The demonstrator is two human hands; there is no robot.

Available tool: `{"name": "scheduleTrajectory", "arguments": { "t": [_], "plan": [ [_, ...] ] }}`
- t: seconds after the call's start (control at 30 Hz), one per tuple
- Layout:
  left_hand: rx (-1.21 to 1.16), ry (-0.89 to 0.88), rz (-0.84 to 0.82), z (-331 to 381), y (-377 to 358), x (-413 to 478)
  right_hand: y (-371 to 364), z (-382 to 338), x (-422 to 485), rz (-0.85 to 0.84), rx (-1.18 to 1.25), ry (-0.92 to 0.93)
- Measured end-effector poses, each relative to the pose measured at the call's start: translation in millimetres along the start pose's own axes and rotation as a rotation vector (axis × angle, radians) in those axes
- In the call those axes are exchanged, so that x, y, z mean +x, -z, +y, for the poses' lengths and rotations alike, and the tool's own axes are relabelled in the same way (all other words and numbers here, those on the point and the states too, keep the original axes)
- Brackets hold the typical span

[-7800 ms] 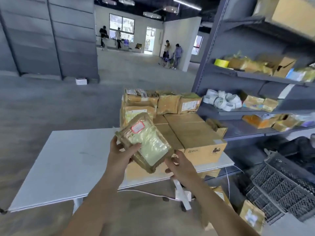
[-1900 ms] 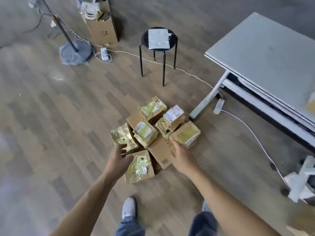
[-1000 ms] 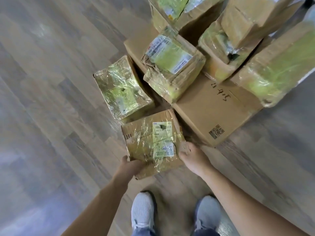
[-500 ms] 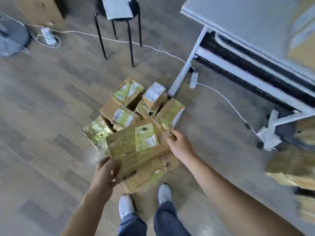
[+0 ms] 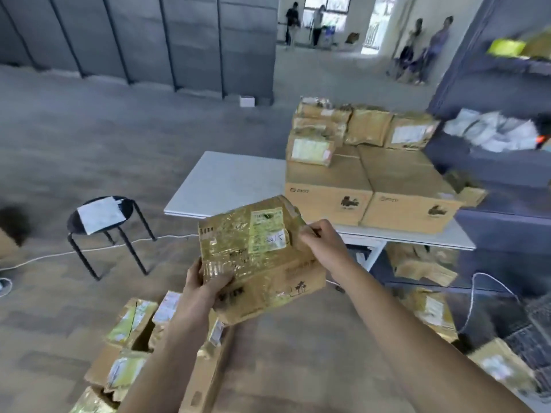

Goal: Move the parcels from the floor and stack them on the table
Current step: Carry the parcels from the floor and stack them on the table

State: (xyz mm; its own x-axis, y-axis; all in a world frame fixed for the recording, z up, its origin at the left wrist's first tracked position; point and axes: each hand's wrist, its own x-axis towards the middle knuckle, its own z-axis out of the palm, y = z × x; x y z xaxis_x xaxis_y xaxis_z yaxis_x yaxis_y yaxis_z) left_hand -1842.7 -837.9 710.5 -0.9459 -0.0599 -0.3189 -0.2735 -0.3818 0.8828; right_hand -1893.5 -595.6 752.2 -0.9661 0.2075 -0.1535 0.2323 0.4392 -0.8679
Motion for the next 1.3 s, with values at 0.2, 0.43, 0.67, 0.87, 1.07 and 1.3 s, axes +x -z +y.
{"name": "scheduleTrajectory", "arguments": {
  "t": [0.2, 0.43, 0.67, 0.87, 1.07, 1.3],
  "plan": [
    [0.004, -0.089, -0.137, 3.5, -145.4, 6.8, 152.2, 11.4, 32.2, 0.104, 0.168, 0.086],
    [0.172, -0.14, -0.173, -20.6, -259.3, 37.1, 260.9, 56.6, 64.8, 0.17, 0.186, 0.035],
    [0.376, -0.206, -0.237, -28.8, -363.7, 105.7, 330.2, 90.0, 130.0, 0.262, 0.113, -0.025],
    [0.378, -0.147, -0.383, -26.3, -452.2, 201.3, 386.6, 104.1, 226.2, 0.343, 0.064, -0.127],
    [0.482, -0.039, -0.536, -29.0, -527.6, 299.7, 427.6, 115.2, 317.9, 0.413, 0.037, -0.257],
    [0.561, 0.018, -0.489, -49.5, -584.1, 378.7, 456.6, 132.5, 392.0, 0.376, 0.052, -0.303]
  ]
}}
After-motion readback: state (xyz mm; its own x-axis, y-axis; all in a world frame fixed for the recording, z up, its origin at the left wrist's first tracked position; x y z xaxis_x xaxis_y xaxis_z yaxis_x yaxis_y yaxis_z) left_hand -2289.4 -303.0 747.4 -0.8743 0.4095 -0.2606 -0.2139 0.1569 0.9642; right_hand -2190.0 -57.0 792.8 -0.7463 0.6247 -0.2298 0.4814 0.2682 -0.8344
